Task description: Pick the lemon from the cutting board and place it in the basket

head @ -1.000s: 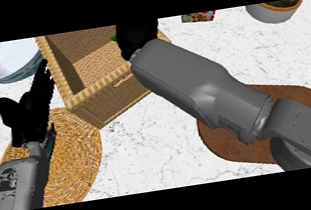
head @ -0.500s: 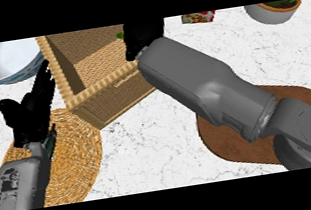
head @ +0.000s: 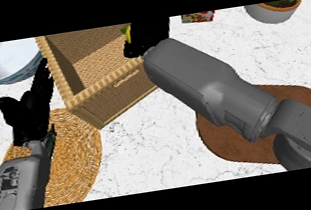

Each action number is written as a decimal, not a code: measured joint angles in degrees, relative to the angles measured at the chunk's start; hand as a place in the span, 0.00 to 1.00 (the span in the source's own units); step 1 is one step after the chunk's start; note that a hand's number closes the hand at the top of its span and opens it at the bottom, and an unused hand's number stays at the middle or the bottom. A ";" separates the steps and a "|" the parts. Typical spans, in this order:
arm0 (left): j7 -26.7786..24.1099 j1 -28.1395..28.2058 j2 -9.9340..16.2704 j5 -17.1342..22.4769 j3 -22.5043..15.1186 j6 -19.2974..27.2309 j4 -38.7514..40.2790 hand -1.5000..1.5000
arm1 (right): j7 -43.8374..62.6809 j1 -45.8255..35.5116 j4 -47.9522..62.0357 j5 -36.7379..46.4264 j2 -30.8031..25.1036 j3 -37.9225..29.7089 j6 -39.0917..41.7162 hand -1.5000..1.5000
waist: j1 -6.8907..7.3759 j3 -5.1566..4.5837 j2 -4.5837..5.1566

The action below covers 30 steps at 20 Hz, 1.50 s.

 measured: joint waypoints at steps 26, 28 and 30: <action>-0.12 1.92 0.74 0.95 1.02 -1.02 -1.81 0.50 | 2.83 2.57 -1.11 -2.59 0.68 -8.87 -21.02 0.00 | -1.37 -0.03 0.21; -0.32 2.40 0.72 0.81 1.27 -0.64 -2.05 0.50 | 2.75 3.36 -1.68 -2.90 0.83 -10.24 -24.99 0.00 | -1.86 -0.03 0.08; -0.03 2.55 1.04 0.71 1.72 -0.41 -1.90 0.50 | 3.15 3.24 -2.27 -3.44 0.87 -11.88 -27.73 0.00 | -2.55 -0.01 -0.01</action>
